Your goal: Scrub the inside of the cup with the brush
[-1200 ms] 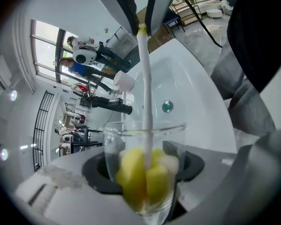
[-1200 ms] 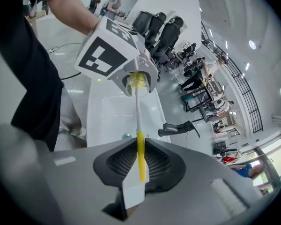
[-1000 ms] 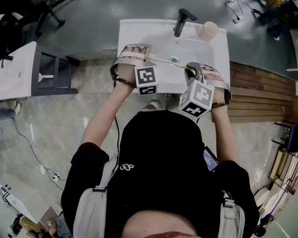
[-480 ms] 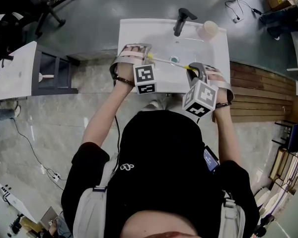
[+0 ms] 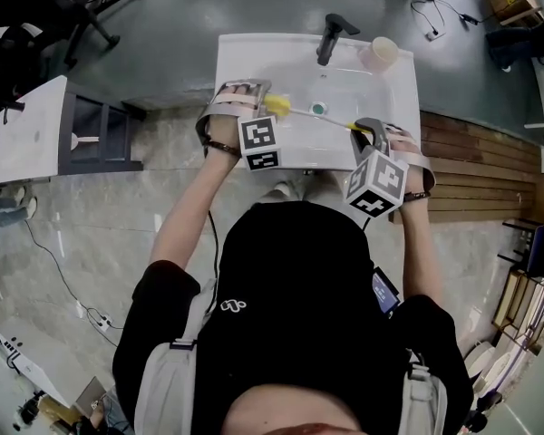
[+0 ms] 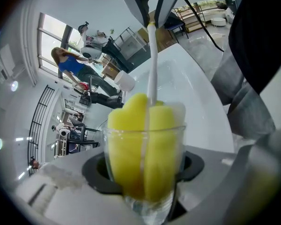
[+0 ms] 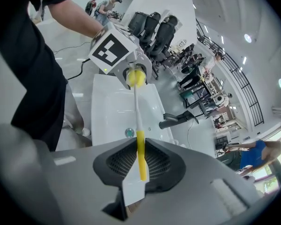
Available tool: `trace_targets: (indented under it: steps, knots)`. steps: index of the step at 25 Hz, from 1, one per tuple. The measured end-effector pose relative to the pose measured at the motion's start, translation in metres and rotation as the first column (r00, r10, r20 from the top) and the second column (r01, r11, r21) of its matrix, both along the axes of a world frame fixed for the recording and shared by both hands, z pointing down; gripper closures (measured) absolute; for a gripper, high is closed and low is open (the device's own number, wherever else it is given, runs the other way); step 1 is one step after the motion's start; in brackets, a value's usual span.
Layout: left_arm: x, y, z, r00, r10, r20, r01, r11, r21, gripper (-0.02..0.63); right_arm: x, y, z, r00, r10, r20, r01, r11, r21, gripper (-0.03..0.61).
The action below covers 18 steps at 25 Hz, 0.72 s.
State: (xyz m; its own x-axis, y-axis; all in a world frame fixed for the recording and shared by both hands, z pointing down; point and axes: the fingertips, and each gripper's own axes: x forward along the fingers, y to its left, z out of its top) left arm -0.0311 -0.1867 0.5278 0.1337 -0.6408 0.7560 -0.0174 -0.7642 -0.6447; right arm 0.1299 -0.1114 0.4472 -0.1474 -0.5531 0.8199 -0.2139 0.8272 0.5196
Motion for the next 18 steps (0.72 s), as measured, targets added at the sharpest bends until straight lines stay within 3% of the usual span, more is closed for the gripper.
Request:
trace_targets:
  steps: [5,8,14,18]
  knots:
    - [-0.009,-0.006,0.001,0.999,-0.028,0.028,0.027,1.000,0.004,0.342,0.024,-0.001,0.002,0.998,0.057,-0.042,-0.057,0.998,0.006,0.525]
    - [-0.026,-0.011,0.003,0.997,-0.080,0.006,0.080,0.997,-0.012,0.342,0.039,-0.001,0.004,0.993,0.117,-0.019,-0.117,0.993,0.001,0.528]
    - [-0.030,-0.010,0.005,0.985,-0.130,-0.112,0.125,0.991,-0.054,0.344,0.046,0.003,0.010,0.974,0.211,0.084,-0.207,0.977,-0.058,0.528]
    - [-0.018,-0.004,0.004,0.950,-0.168,-0.262,0.142,0.983,-0.114,0.343,0.045,0.005,0.012,0.940,0.280,0.194,-0.263,0.959,-0.108,0.528]
